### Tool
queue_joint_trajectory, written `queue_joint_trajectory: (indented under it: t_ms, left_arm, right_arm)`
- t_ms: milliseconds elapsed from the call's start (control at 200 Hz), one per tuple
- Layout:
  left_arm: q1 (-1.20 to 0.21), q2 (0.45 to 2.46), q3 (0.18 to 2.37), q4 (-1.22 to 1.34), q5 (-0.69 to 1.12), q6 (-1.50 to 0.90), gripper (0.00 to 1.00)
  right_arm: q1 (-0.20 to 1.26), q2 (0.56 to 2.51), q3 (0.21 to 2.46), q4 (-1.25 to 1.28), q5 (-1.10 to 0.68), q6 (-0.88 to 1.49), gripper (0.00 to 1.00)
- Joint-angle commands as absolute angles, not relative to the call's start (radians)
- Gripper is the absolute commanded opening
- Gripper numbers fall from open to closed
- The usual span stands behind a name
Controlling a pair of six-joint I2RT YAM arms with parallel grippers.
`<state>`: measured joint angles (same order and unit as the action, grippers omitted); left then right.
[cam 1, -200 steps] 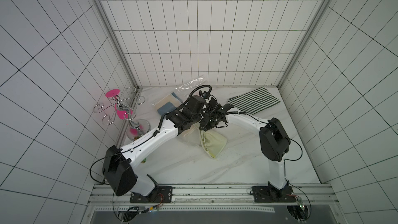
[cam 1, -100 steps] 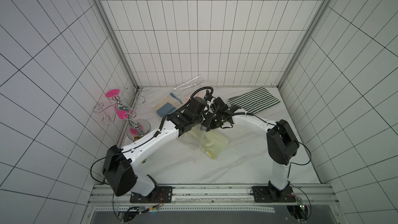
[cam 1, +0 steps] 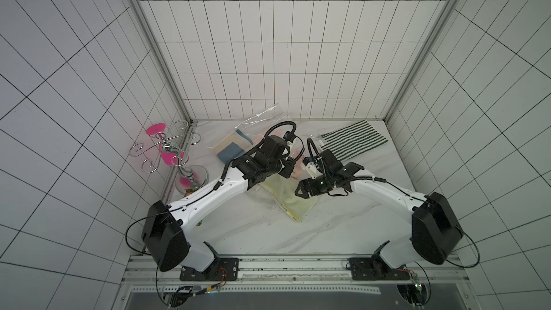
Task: Place the folded towel into the vacuum bag
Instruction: Place the towel in the vacuum bag.
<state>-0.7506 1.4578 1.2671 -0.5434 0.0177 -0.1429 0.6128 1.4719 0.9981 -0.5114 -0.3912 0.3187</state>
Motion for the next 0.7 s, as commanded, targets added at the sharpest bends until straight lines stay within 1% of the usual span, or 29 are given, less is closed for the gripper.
queue_joint_trajectory:
  t_ms: [0, 85, 155, 200, 235, 280, 335, 345, 350, 375, 460, 560, 600, 655, 695]
  left_arm:
    - [-0.747, 1.438, 1.246, -0.563, 0.052, -0.149, 0.00]
    - [-0.747, 1.436, 1.230, -0.565, 0.058, -0.148, 0.00]
    - [-0.747, 1.434, 1.227, -0.572, 0.059, -0.149, 0.00]
    - [-0.747, 1.431, 1.225, -0.574, 0.059, -0.151, 0.00]
    - [-0.747, 1.428, 1.222, -0.571, 0.057, -0.151, 0.00]
    - [-0.746, 1.427, 1.220, -0.570, 0.052, -0.151, 0.00]
    - [-0.744, 1.425, 1.219, -0.573, 0.045, -0.154, 0.00]
    - [-0.744, 1.425, 1.218, -0.572, 0.045, -0.156, 0.00]
    - [-0.744, 1.425, 1.217, -0.571, 0.044, -0.156, 0.00]
    - [-0.743, 1.425, 1.215, -0.570, 0.044, -0.157, 0.00]
    - [-0.742, 1.427, 1.210, -0.563, 0.047, -0.163, 0.00]
    - [-0.742, 1.432, 1.209, -0.563, 0.048, -0.168, 0.00]
    - [-0.742, 1.431, 1.206, -0.563, 0.042, -0.169, 0.00]
    - [-0.740, 1.425, 1.194, -0.558, 0.037, -0.170, 0.00]
    - [-0.734, 1.418, 1.180, -0.550, 0.036, -0.175, 0.00]
  right_arm:
    - [0.545, 1.445, 0.928, -0.531, -0.279, 0.347, 0.89]
    - [0.518, 1.491, 0.937, -0.527, -0.261, 0.315, 0.93]
    - [0.519, 1.565, 0.972, -0.528, -0.298, 0.276, 0.95]
    - [0.525, 1.602, 0.988, -0.510, -0.347, 0.261, 0.95]
    - [0.532, 1.622, 0.994, -0.497, -0.372, 0.255, 0.92]
    - [0.560, 1.628, 0.996, -0.480, -0.385, 0.248, 0.86]
    - [0.609, 1.615, 0.992, -0.470, -0.343, 0.240, 0.78]
    - [0.615, 1.611, 0.992, -0.470, -0.340, 0.239, 0.78]
    - [0.626, 1.609, 0.991, -0.468, -0.329, 0.238, 0.76]
    - [0.652, 1.594, 0.990, -0.464, -0.304, 0.236, 0.73]
    - [0.729, 1.556, 0.988, -0.466, -0.197, 0.238, 0.54]
    - [0.794, 1.530, 1.003, -0.491, -0.087, 0.234, 0.27]
    - [0.823, 1.525, 1.006, -0.495, -0.041, 0.223, 0.18]
    - [0.861, 1.527, 1.006, -0.501, 0.018, 0.212, 0.11]
    - [0.889, 1.536, 1.001, -0.502, 0.053, 0.205, 0.10]
